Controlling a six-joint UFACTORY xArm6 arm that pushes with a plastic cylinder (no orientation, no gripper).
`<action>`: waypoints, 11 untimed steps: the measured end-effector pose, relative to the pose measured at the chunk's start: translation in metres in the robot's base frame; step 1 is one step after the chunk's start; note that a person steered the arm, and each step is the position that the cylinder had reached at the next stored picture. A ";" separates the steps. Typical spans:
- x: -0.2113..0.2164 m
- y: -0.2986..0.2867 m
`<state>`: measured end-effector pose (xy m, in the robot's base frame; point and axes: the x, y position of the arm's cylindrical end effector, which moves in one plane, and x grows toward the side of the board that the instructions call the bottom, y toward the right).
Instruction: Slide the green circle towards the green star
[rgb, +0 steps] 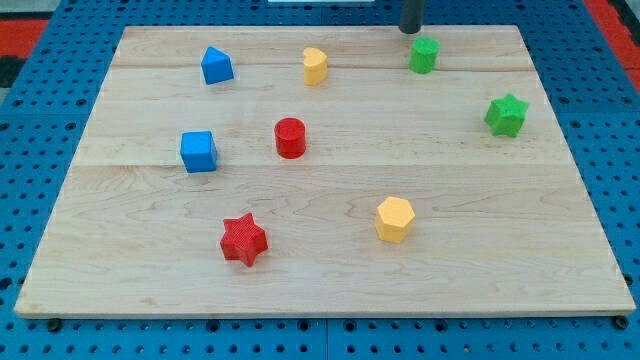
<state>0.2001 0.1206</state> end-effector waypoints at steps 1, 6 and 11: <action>0.013 -0.005; 0.052 0.005; 0.069 0.040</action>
